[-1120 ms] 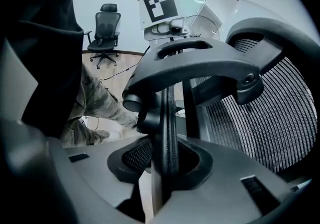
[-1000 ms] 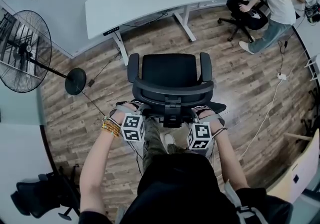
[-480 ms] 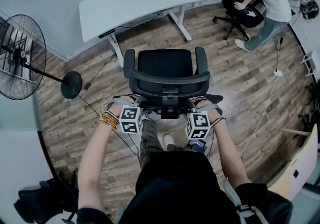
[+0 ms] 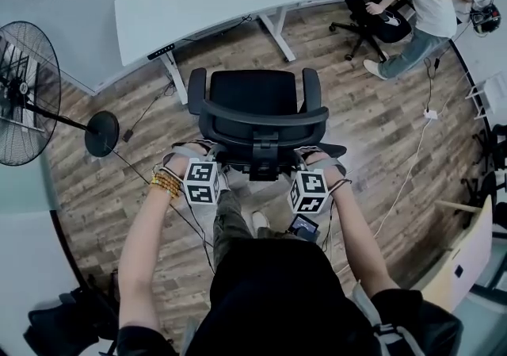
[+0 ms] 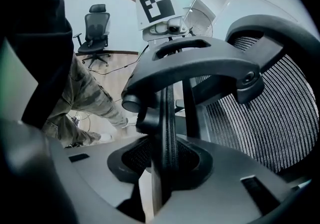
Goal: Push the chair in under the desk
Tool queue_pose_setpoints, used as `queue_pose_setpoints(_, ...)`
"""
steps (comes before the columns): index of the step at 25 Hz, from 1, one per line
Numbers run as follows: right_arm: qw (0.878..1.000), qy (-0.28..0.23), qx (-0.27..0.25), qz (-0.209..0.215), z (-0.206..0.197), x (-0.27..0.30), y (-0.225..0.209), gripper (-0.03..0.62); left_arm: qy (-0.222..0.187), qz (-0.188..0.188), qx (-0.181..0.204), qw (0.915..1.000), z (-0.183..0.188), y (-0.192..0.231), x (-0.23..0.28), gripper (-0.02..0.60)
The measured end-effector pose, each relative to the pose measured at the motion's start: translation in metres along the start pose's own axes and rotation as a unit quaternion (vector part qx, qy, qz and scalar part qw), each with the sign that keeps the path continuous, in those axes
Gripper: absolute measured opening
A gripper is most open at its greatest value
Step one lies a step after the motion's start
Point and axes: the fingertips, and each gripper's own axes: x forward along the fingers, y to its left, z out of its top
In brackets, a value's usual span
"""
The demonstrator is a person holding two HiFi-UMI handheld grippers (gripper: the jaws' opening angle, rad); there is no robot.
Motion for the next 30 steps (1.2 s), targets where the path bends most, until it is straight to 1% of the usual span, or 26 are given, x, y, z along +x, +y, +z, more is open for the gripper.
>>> queue_pose_setpoints(3, 1.000, 0.002, 0.005, -0.001, 0.001, 0.006, -0.012, 0.107, -0.002, -0.005, 0.001, 1.0000, -0.007, 0.012, 0.002, 0.109)
queue_pose_setpoints(11, 1.000, 0.003, 0.013, -0.003, 0.006, 0.022, -0.047, 0.107, -0.002, -0.002, 0.011, 0.9999, -0.027, 0.047, 0.005, 0.109)
queue_pose_setpoints(19, 1.000, 0.007, 0.020, -0.004, 0.010, 0.039, -0.072, 0.107, -0.006, -0.003, 0.019, 0.9998, -0.046, 0.072, 0.010, 0.107)
queue_pose_setpoints(24, 0.999, 0.012, 0.032, 0.001, 0.014, 0.057, -0.119, 0.107, -0.010, -0.008, 0.027, 0.9996, -0.069, 0.120, 0.015, 0.107)
queue_pose_setpoints(30, 0.999, 0.013, 0.040, 0.003, 0.017, 0.062, -0.128, 0.107, -0.007, -0.004, 0.034, 0.9994, -0.079, 0.131, 0.016, 0.107)
